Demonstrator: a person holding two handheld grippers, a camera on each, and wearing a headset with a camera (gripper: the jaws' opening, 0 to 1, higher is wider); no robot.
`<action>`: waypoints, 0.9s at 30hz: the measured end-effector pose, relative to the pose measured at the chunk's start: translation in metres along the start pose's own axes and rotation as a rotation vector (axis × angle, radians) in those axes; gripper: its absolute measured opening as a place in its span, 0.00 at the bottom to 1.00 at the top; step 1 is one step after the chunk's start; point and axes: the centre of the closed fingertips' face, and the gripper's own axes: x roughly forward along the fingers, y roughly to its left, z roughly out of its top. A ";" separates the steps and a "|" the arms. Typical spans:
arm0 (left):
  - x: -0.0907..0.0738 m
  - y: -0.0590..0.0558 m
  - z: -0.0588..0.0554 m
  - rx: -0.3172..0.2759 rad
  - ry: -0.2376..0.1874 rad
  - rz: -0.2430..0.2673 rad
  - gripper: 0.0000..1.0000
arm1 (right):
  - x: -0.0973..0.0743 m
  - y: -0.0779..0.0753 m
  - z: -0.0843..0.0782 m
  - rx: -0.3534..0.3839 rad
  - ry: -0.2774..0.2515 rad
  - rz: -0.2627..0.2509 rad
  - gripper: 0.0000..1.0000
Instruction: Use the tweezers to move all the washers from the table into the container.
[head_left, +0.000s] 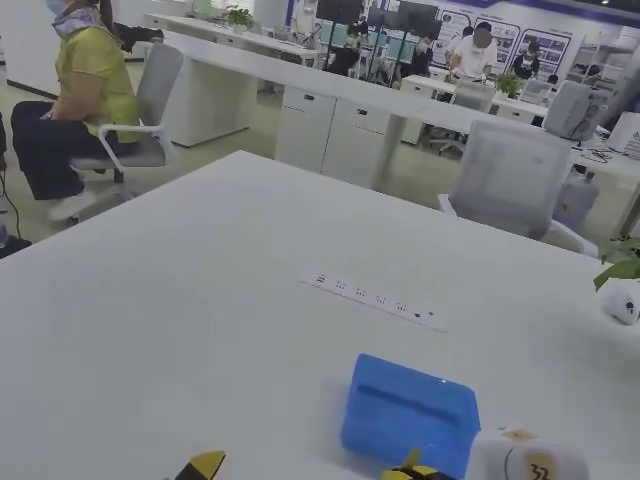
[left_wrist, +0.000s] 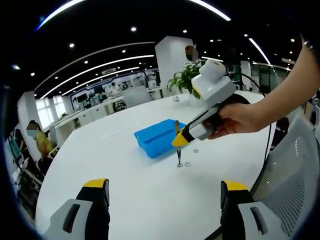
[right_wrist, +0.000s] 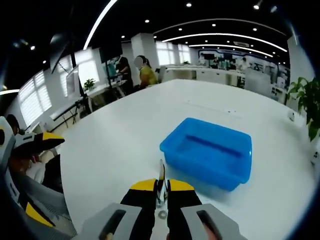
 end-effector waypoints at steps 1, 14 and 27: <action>0.000 0.000 0.000 0.002 0.001 0.001 0.94 | 0.000 -0.001 -0.001 -0.003 0.005 -0.004 0.03; 0.000 0.000 -0.002 0.009 0.010 0.003 0.93 | -0.003 0.009 -0.008 -0.005 -0.005 -0.001 0.03; -0.001 -0.002 0.002 0.011 0.003 -0.004 0.94 | -0.003 -0.001 -0.007 0.017 0.039 -0.017 0.01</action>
